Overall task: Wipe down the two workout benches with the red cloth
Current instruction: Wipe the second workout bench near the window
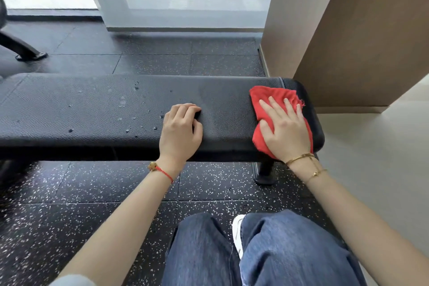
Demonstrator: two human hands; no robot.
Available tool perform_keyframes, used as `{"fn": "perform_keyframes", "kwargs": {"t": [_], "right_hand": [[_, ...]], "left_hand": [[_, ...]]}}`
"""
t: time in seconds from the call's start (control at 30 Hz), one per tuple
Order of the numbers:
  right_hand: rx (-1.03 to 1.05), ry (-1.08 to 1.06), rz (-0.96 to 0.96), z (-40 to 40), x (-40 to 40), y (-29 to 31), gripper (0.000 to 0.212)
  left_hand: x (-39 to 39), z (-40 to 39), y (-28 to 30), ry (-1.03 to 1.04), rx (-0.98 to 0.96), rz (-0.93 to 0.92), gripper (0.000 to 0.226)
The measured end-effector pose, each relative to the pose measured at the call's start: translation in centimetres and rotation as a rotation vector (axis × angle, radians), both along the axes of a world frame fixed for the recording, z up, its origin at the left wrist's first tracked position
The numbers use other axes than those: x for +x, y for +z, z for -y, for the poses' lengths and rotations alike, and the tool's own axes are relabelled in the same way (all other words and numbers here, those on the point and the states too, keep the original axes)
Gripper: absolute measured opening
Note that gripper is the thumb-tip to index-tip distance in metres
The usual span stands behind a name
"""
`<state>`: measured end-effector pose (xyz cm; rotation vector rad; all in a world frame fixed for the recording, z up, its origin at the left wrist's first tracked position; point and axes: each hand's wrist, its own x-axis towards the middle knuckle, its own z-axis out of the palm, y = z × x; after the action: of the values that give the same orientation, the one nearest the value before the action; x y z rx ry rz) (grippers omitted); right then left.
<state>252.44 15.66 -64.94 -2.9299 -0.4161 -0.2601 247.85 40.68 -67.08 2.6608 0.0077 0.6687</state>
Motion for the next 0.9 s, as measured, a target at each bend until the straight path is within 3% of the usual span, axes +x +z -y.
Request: {"fn": "perform_keyframes", "kwargs": {"t": [0.1, 0.3, 0.37, 0.57, 0.8, 0.9], "right_hand": [[-0.033, -0.033, 0.013, -2.0, -0.1, -0.2, 0.057], [-0.06, 0.261, -0.02, -4.3, -1.8, -0.1, 0.056], [-0.051, 0.21, -0.02, -2.0, -1.4, -0.1, 0.055], [0.069, -0.214, -0.088, 5.0, 0.2, -0.3, 0.054], [0.001, -0.206, -0.226, 2.0, 4.6, 1.1, 0.056], [-0.036, -0.1, -0.194, 0.4, 3.8, 1.1, 0.056]], "left_hand": [[0.1, 0.1, -0.1, 0.015, 0.022, -0.003, 0.027], [0.0, 0.1, -0.1, 0.007, 0.015, -0.004, 0.028], [-0.1, 0.0, 0.0, -0.009, 0.014, 0.001, 0.027], [-0.3, -0.1, 0.1, -0.016, 0.026, -0.023, 0.027], [-0.4, 0.2, 0.2, -0.022, 0.028, -0.049, 0.026], [-0.4, 0.2, 0.3, -0.019, 0.041, -0.037, 0.026]]}}
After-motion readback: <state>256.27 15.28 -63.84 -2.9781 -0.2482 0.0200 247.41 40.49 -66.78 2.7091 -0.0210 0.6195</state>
